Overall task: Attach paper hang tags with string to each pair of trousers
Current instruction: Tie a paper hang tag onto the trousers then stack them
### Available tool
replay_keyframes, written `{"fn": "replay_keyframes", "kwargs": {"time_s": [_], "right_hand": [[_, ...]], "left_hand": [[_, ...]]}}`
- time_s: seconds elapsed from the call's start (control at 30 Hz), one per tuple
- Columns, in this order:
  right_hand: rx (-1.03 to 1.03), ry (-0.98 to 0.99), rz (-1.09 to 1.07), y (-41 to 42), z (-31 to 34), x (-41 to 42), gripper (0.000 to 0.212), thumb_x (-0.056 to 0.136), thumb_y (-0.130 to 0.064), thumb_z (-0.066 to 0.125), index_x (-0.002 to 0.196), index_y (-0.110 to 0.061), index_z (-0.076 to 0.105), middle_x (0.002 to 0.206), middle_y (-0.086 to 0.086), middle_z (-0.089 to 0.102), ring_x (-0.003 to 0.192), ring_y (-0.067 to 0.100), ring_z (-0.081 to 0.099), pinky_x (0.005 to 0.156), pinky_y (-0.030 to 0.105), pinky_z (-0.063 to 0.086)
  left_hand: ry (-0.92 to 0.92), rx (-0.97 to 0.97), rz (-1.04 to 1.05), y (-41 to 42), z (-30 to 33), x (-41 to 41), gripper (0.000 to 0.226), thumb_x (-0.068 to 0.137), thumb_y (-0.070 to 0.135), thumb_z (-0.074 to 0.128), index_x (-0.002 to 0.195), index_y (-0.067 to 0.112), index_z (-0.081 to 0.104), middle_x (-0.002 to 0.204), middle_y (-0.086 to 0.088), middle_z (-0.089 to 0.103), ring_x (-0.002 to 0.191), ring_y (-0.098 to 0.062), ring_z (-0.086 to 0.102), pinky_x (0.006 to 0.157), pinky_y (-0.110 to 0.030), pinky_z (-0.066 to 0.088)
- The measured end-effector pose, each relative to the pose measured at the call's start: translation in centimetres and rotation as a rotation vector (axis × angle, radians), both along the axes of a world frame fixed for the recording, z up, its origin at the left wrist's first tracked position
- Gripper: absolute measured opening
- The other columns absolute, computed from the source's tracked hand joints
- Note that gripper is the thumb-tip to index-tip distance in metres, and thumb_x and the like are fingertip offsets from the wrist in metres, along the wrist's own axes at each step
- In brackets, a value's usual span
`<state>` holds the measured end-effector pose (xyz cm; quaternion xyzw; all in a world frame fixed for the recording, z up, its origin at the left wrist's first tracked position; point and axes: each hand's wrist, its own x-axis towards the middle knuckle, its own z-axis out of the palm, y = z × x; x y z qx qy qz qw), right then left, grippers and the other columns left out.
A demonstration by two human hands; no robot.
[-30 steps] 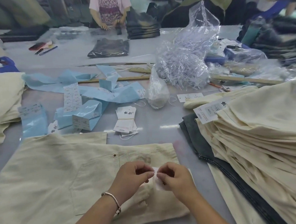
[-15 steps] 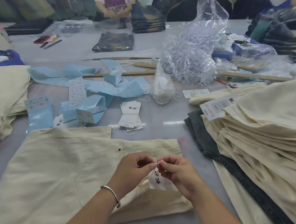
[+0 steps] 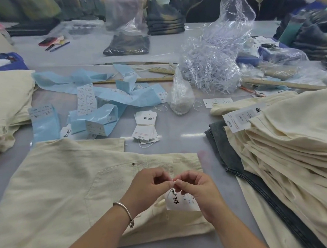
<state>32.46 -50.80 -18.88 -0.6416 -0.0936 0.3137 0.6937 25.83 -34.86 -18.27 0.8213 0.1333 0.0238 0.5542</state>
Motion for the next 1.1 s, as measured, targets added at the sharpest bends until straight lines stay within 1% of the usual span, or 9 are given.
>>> {"fn": "replay_keyframes", "kwargs": {"time_s": [0.13, 0.23, 0.37, 0.5, 0.6, 0.67, 0.93, 1.07, 1.1], "right_hand": [[-0.067, -0.165, -0.046, 0.5, 0.0, -0.5, 0.018, 0.081, 0.01, 0.067, 0.074, -0.006, 0.072, 0.064, 0.004, 0.068, 0.063, 0.012, 0.062, 0.064, 0.021, 0.051], [-0.093, -0.248, -0.057, 0.7, 0.2, -0.7, 0.02, 0.08, 0.01, 0.067, 0.073, -0.008, 0.072, 0.063, 0.0, 0.069, 0.063, 0.008, 0.063, 0.065, 0.019, 0.051], [0.002, -0.105, -0.048, 0.3, 0.3, -0.1, 0.015, 0.081, 0.011, 0.065, 0.076, -0.002, 0.071, 0.065, 0.007, 0.068, 0.063, 0.012, 0.062, 0.064, 0.02, 0.051], [0.061, 0.063, -0.017, 0.0, 0.0, 0.2, 0.012, 0.081, 0.005, 0.066, 0.076, -0.005, 0.072, 0.068, 0.012, 0.067, 0.064, 0.017, 0.06, 0.064, 0.022, 0.05], [0.081, 0.155, -0.021, 0.1, -0.1, 0.0, 0.003, 0.071, -0.007, 0.072, 0.073, -0.007, 0.074, 0.068, 0.012, 0.067, 0.062, 0.015, 0.059, 0.06, 0.019, 0.048], [0.076, 0.186, -0.02, 0.1, -0.3, -0.1, 0.009, 0.065, -0.014, 0.074, 0.072, -0.009, 0.075, 0.068, 0.011, 0.067, 0.061, 0.013, 0.059, 0.059, 0.018, 0.048], [0.1, 0.281, -0.042, -0.1, -1.0, -0.3, 0.02, 0.06, -0.015, 0.077, 0.077, -0.005, 0.076, 0.074, 0.013, 0.069, 0.067, 0.016, 0.063, 0.07, 0.023, 0.051], [0.044, 0.114, -0.074, -0.1, -0.5, -0.6, 0.003, 0.074, 0.002, 0.073, 0.076, -0.001, 0.074, 0.067, 0.01, 0.069, 0.062, 0.012, 0.063, 0.061, 0.019, 0.051], [0.009, 0.044, -0.086, 0.0, -0.5, -0.6, 0.008, 0.077, 0.005, 0.071, 0.075, -0.002, 0.074, 0.066, 0.008, 0.069, 0.061, 0.011, 0.064, 0.061, 0.019, 0.05]], "left_hand": [[-0.038, 0.178, -0.035, -0.2, 0.3, 0.0, 0.018, 0.077, 0.012, 0.073, 0.065, 0.023, 0.066, 0.057, 0.012, 0.059, 0.056, 0.002, 0.05, 0.058, -0.013, 0.039], [-0.113, 0.314, -0.063, -0.4, 0.6, 0.1, 0.017, 0.075, 0.014, 0.07, 0.063, 0.024, 0.064, 0.056, 0.014, 0.055, 0.058, -0.001, 0.051, 0.055, -0.013, 0.037], [-0.061, 0.12, -0.034, -0.2, 0.4, 0.3, 0.019, 0.079, 0.011, 0.072, 0.064, 0.022, 0.066, 0.055, 0.014, 0.056, 0.055, -0.001, 0.047, 0.057, -0.017, 0.038], [0.022, -0.075, -0.04, 0.2, 0.7, 0.7, 0.018, 0.08, 0.007, 0.072, 0.065, 0.016, 0.068, 0.06, 0.004, 0.056, 0.059, -0.009, 0.046, 0.059, -0.024, 0.038], [0.029, -0.057, -0.07, 0.1, 1.0, 0.8, 0.022, 0.078, 0.007, 0.07, 0.061, 0.021, 0.066, 0.057, 0.006, 0.055, 0.055, -0.006, 0.044, 0.057, -0.019, 0.038], [0.026, -0.036, -0.068, 0.0, 1.0, 0.8, 0.022, 0.077, 0.005, 0.068, 0.061, 0.02, 0.065, 0.056, 0.008, 0.054, 0.053, -0.004, 0.043, 0.055, -0.018, 0.037], [-0.01, 0.092, -0.077, -0.3, 0.7, 0.9, 0.032, 0.075, 0.002, 0.068, 0.058, 0.028, 0.06, 0.05, 0.018, 0.053, 0.049, 0.002, 0.044, 0.053, -0.011, 0.035], [-0.014, 0.191, -0.088, -0.4, 0.2, 0.6, 0.027, 0.078, 0.009, 0.071, 0.062, 0.027, 0.06, 0.052, 0.021, 0.053, 0.053, 0.003, 0.048, 0.055, -0.011, 0.036], [-0.009, 0.221, -0.099, -0.3, 0.2, 0.6, 0.023, 0.079, 0.011, 0.072, 0.064, 0.026, 0.062, 0.053, 0.02, 0.054, 0.054, 0.003, 0.048, 0.056, -0.011, 0.036]]}}
